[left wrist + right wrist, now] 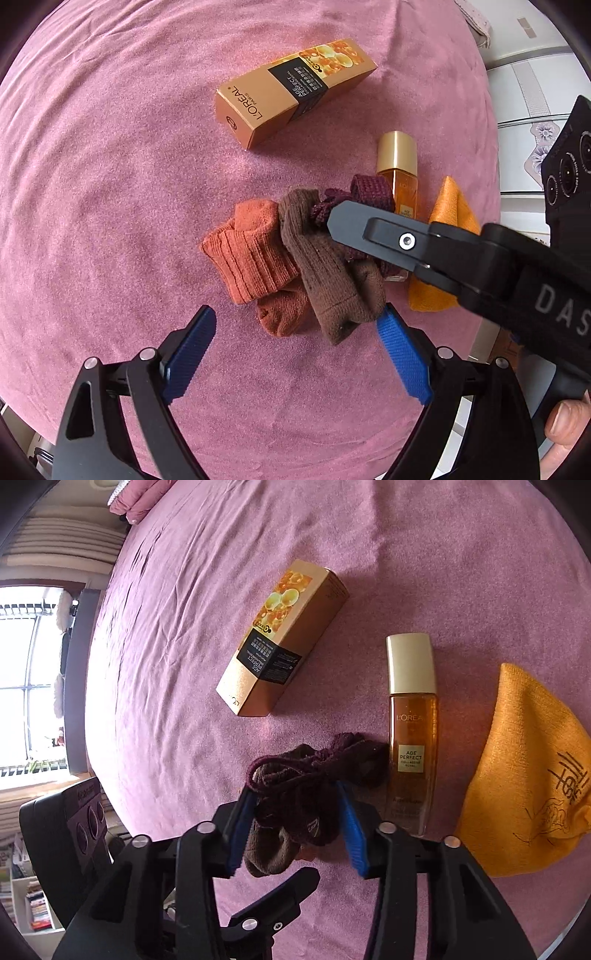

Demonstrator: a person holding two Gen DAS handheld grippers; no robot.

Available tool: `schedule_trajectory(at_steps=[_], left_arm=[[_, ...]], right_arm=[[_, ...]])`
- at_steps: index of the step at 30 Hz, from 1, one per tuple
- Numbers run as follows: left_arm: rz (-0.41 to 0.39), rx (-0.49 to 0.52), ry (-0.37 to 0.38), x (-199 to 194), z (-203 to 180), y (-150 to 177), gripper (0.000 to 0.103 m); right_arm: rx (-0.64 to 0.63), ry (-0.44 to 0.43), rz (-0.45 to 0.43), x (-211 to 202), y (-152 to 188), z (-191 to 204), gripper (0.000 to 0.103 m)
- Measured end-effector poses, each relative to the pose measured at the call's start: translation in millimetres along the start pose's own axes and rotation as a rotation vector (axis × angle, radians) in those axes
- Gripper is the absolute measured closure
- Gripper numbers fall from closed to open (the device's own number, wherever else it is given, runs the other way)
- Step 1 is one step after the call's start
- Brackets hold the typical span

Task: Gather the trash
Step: 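Grasp the brown sock with the left tool while the right tool grasps the maroon sock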

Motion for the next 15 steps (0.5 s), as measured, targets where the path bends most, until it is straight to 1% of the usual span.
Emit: schedule_trajectory(at_steps=[2,8,9,11,13,14,15], left_arm=[[-0.002,-0.008,0.009,-1,1,-5,0.015],[0.002,-0.027,0.024,4,-2,-17,0.015],[0.003,-0.032,0.031,4,-1,-17,0.017],[0.006,-0.043,0.019,6,-1,-20,0.019],[0.009,-0.051,0.021,7,-10,-28,0.028],[0.011,-0.056,0.019,8,-14,-27,0.030],[0.012,-0.060,0.019,8,-16,-28,0.035]], right_arm=[[-0.002,-0.010,-0.020,-7,-3,-3,0.084],[0.012,-0.051,-0.073,-36,-5,-14,0.087],[0.018,-0.059,-0.082,-40,-5,-16,0.087],[0.032,-0.073,-0.095,-49,-5,-21,0.087],[0.046,-0.086,-0.108,-58,-4,-25,0.087],[0.052,-0.094,-0.111,-62,-3,-28,0.087],[0.059,-0.098,-0.116,-66,-2,-30,0.087]])
Point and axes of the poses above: each gripper's, at about its wrist camera, not at the fingertips, and x roughly the way its jaws point, z to its left, y to its underside, the point moved 10 cm from there along x, roughly the way its jaws point, and after that the axes turned 8 degrees about x, right-handed, at the moved point
